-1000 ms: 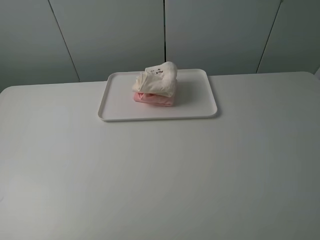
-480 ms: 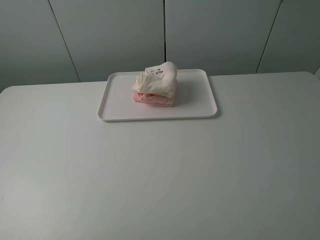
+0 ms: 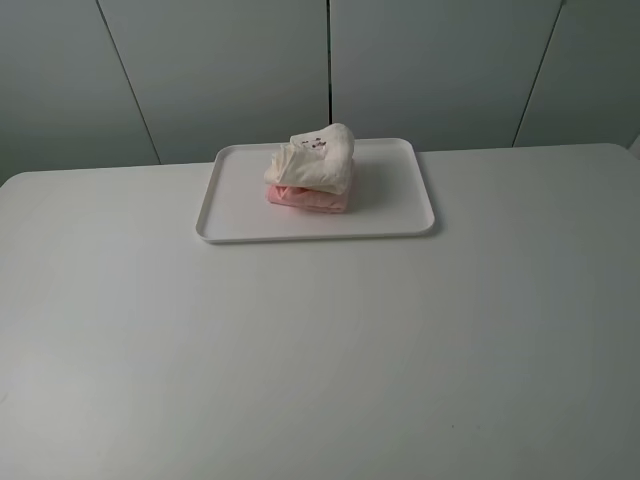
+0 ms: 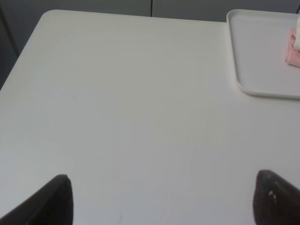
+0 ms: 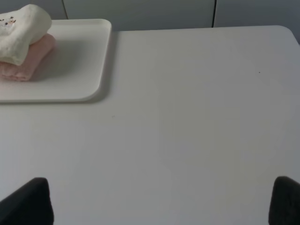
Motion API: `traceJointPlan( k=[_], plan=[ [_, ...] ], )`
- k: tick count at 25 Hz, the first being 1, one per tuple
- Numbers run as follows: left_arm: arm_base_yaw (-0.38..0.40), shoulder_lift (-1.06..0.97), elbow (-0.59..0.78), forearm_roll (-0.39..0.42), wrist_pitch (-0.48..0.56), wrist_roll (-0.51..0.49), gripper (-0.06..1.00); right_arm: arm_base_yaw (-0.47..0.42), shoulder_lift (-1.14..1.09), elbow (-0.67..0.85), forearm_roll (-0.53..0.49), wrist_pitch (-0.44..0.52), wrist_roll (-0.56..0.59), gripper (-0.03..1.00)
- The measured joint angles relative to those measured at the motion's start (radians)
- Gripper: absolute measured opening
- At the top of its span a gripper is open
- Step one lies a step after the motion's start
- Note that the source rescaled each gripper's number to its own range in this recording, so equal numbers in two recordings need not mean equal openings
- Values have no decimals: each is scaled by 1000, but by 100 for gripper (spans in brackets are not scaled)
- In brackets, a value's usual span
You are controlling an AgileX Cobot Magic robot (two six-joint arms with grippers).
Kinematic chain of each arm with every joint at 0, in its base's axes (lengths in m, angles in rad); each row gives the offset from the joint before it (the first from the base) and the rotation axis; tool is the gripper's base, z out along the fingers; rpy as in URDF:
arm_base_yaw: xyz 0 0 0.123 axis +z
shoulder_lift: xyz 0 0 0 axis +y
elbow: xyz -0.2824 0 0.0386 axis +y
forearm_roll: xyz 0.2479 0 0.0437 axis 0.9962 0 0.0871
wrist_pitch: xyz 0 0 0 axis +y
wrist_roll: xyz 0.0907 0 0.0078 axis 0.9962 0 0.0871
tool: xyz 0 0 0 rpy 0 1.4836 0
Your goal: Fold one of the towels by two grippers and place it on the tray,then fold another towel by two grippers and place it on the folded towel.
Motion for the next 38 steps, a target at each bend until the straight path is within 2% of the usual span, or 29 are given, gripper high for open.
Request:
traceJointPlan(
  k=[16, 23, 38],
  plan=[
    [0, 0, 0, 0, 0, 0, 99, 0, 0, 0, 0, 0, 0, 100],
    [75, 0, 0, 0, 0, 0, 99, 0, 0, 0, 0, 0, 0, 100],
    [78, 0, 0, 0, 0, 0, 99, 0, 0, 0, 0, 0, 0, 100]
  ],
)
